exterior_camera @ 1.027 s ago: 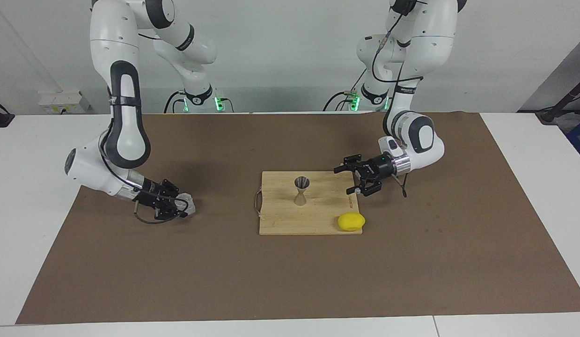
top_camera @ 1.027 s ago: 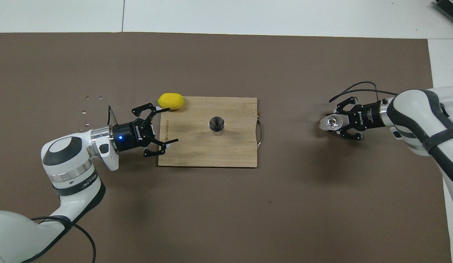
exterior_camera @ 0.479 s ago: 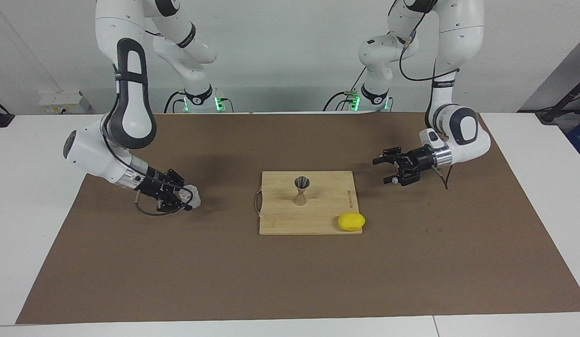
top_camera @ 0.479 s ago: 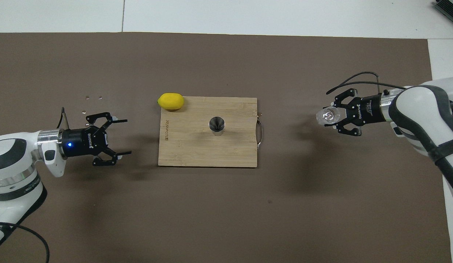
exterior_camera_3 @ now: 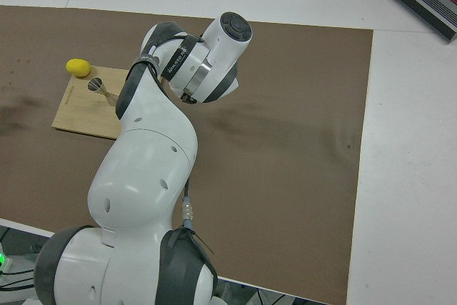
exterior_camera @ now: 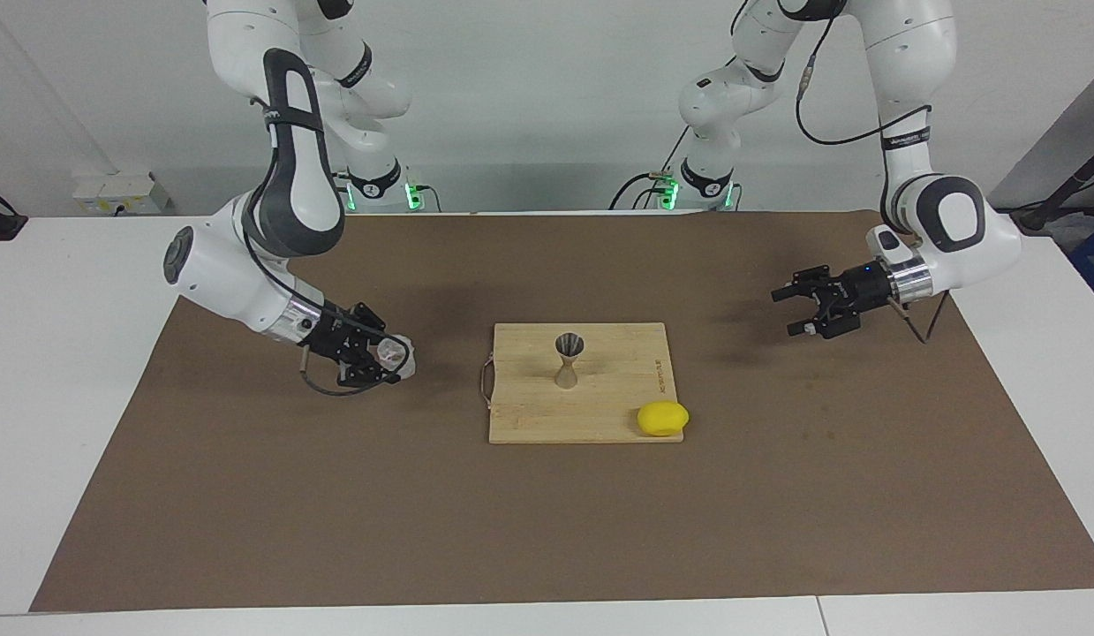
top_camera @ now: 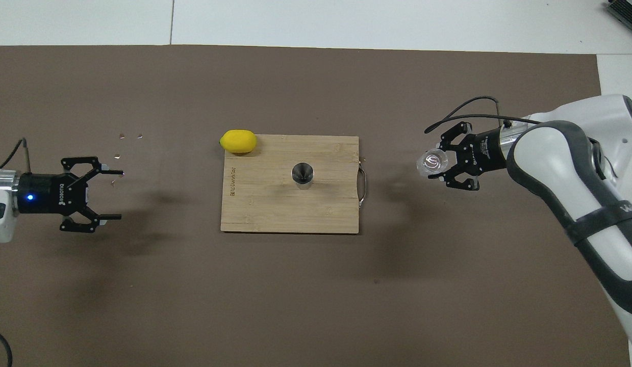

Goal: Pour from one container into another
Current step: 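Withdraw the left gripper while the right gripper lifts the glass cup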

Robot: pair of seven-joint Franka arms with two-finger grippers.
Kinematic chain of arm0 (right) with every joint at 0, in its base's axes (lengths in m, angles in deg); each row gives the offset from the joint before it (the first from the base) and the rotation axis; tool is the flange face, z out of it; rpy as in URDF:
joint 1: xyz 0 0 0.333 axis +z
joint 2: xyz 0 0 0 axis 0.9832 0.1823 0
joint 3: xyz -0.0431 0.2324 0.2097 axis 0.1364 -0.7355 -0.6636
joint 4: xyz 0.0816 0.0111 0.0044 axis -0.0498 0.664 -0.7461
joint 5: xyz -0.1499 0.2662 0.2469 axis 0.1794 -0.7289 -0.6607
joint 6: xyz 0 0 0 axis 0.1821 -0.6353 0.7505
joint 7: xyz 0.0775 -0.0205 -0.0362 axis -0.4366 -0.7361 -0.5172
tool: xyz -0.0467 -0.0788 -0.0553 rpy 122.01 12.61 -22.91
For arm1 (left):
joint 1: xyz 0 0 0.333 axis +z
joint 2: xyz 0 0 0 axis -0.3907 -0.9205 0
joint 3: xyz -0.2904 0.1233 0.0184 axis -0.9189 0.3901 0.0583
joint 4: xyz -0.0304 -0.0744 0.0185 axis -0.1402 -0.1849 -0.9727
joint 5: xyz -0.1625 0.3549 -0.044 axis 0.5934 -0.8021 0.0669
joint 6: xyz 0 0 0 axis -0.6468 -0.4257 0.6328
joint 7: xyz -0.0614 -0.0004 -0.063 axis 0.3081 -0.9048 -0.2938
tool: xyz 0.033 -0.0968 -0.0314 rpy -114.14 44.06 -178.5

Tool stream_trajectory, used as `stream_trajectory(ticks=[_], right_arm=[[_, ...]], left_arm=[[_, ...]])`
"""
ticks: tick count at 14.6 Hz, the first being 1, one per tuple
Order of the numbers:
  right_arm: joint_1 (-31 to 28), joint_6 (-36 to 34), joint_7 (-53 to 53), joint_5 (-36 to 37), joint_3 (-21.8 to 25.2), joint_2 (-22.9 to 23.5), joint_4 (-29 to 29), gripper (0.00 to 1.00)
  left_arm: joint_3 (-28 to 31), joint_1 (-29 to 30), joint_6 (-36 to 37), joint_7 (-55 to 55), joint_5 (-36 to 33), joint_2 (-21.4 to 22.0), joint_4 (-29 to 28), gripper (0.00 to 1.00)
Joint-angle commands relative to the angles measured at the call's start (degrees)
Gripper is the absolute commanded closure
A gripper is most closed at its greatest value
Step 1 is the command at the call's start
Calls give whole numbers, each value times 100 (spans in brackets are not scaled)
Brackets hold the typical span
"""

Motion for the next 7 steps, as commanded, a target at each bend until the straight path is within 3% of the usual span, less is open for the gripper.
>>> stream_trajectory(ticks=[1,7], right_arm=[[296,-96,478,308,16,-17,-235,100],[1114,88,1717,1019,7,132,-683,100]], left_arm=[[17,30,92,-334,-794,176,443,0],[9,29,31,-1238,-1806,730,637,0]])
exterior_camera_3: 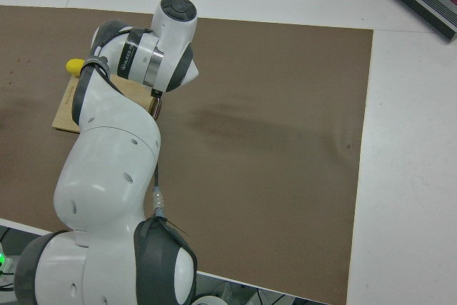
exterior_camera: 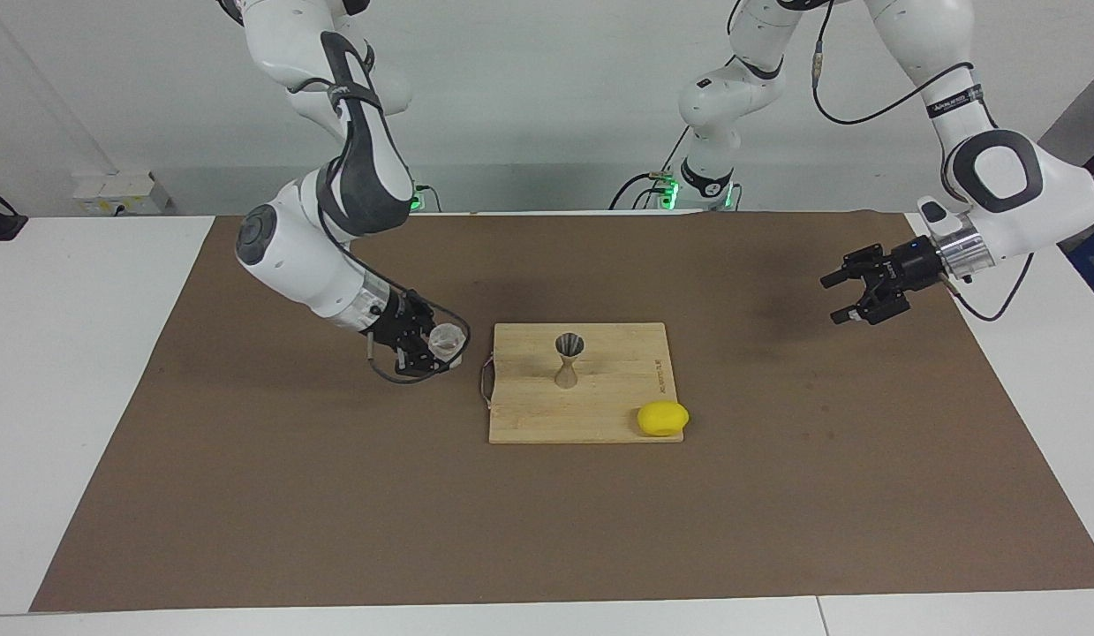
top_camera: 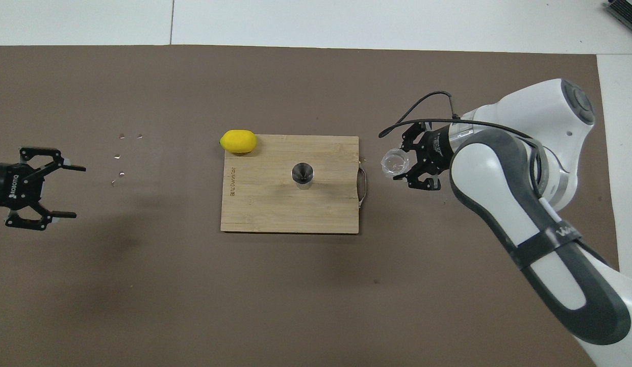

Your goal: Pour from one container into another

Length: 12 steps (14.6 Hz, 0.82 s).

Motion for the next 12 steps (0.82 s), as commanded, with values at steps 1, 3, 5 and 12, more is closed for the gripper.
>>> stream_trajectory(ticks=[1,3,5,12], right_arm=[[245,59,529,423,10,146,-342,100],[456,94,758,563,19,181,-431,100],[571,207,995,730,11,225,-518,100],[1001,471,1813,1118,11,488,-976,100]], left_arm=[[-7,26,31,-599,-406,361,43,0],[-15,-9,23,-1370,-782,554,79,0],[-33,-79,-56,-2284,-1179,748,96,0],[-86,-667,-373,-5131,-1855,1328,88,0]])
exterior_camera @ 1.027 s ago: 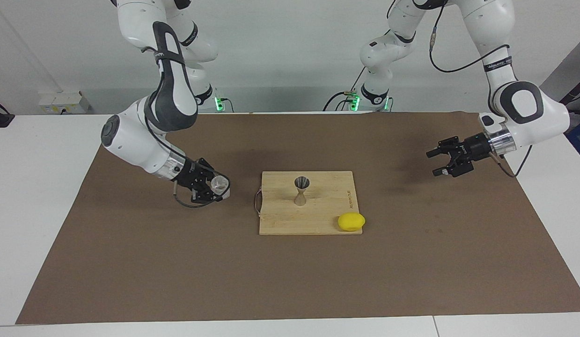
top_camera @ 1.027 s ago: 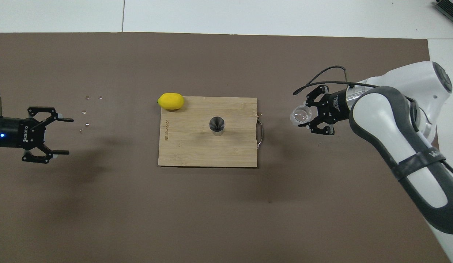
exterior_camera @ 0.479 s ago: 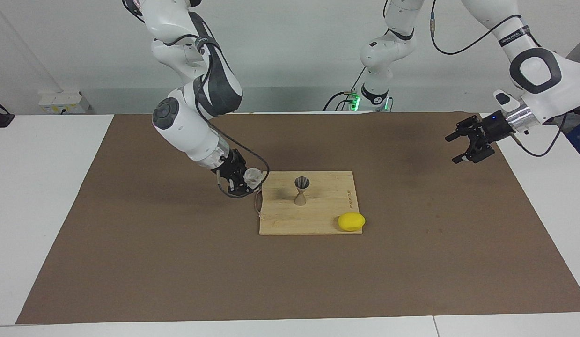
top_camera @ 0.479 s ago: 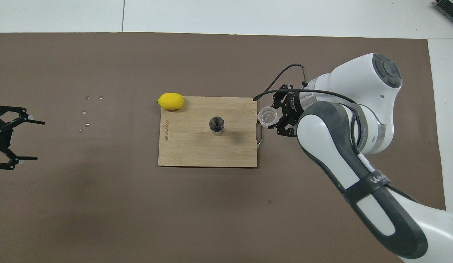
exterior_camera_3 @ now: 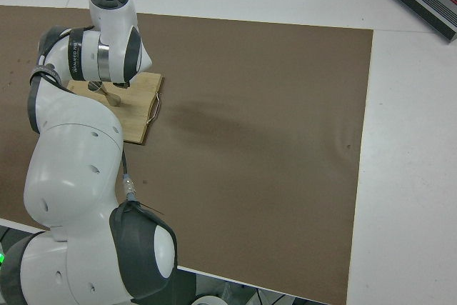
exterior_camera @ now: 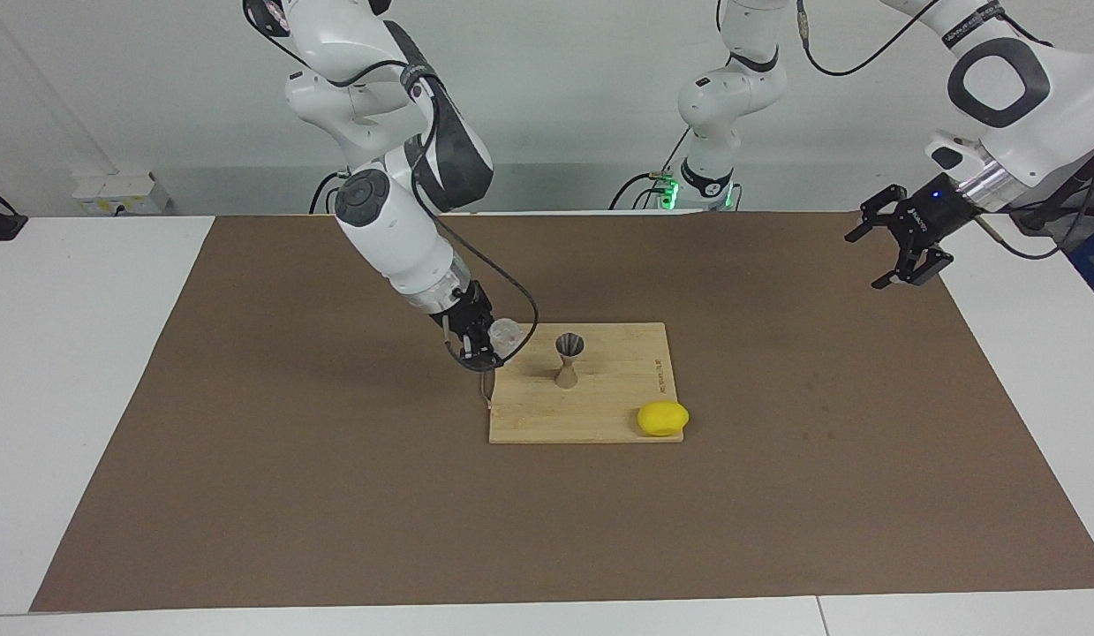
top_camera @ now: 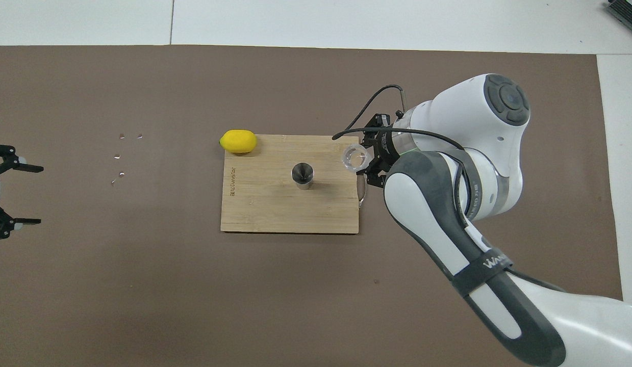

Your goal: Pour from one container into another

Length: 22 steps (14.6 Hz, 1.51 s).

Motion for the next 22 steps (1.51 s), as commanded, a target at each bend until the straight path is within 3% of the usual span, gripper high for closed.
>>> stream_trajectory(ticks=[1,8,15,22], right_arm=[[164,224,368,252,15,217,-259,100],[402,304,624,541,15,384,-443,100],[569,357,668,955,23,419,-426,100],[710,427,791,1508,15,419,-435,100]], left_arm=[[38,-355,-128,-1417,-437,197,-43,0],[21,-1111,-322,-4486,-1246,276,-60,0],[12,-1691,-208,-6280,-1703,391,-139,0],[-111,-1807,-172,-8159,-1932,487,-280,0]])
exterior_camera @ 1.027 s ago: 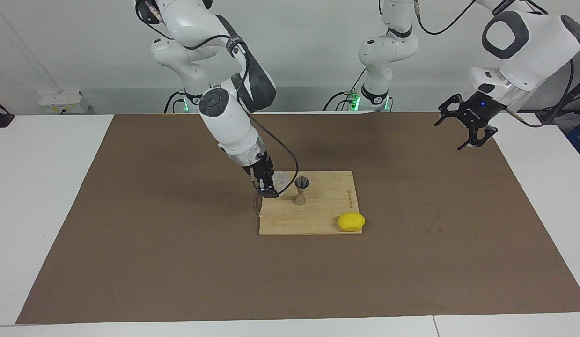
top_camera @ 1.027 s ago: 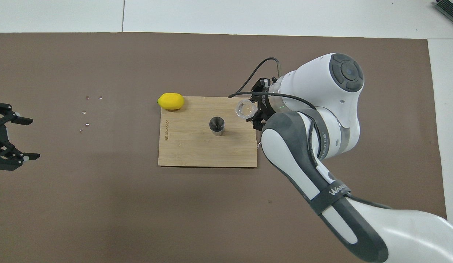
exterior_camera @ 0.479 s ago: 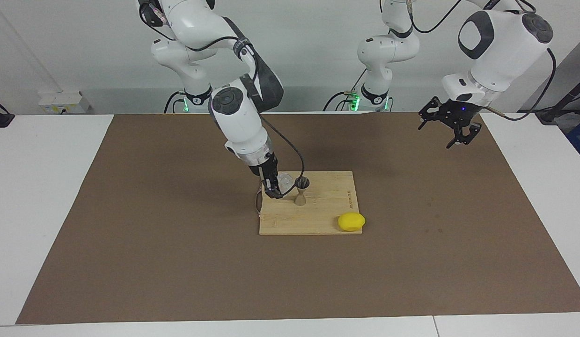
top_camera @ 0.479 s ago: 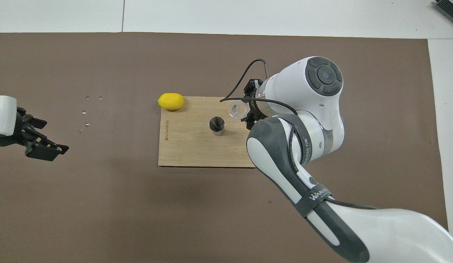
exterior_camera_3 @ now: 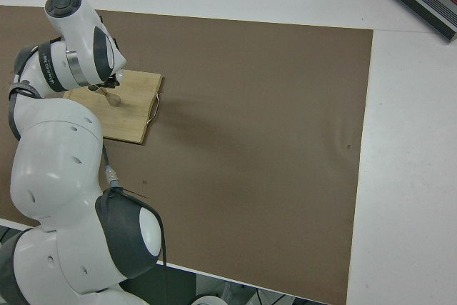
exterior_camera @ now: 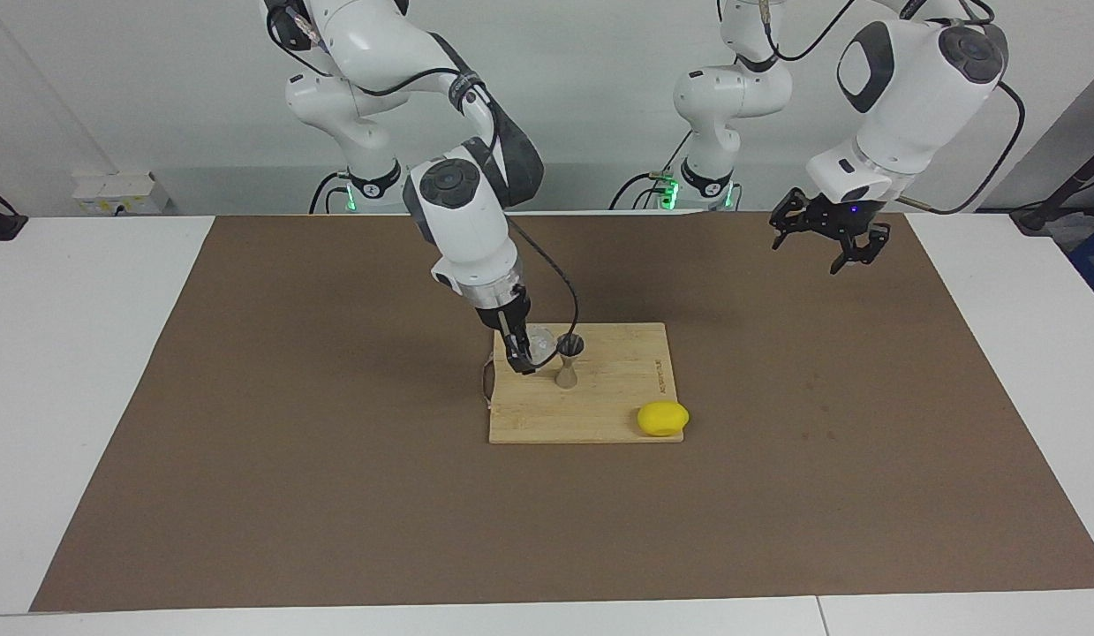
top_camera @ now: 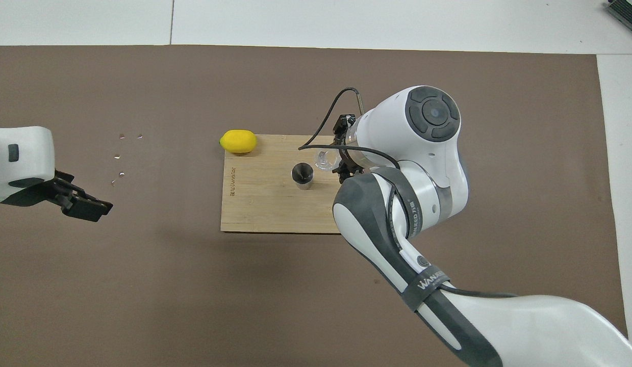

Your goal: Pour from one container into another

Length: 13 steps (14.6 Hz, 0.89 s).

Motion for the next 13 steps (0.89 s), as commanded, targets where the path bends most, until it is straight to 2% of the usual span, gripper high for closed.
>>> stream_trajectory(ticks=[1,13], right_arm=[[82,138,230,319,12,96,-132,100],[258,191,221,864,4,96,-123,100]], left_arm=[[-29,-85,26,-956,-167,218,-201,0],[-11,196,-71,-1248,-159,201,-131,0]])
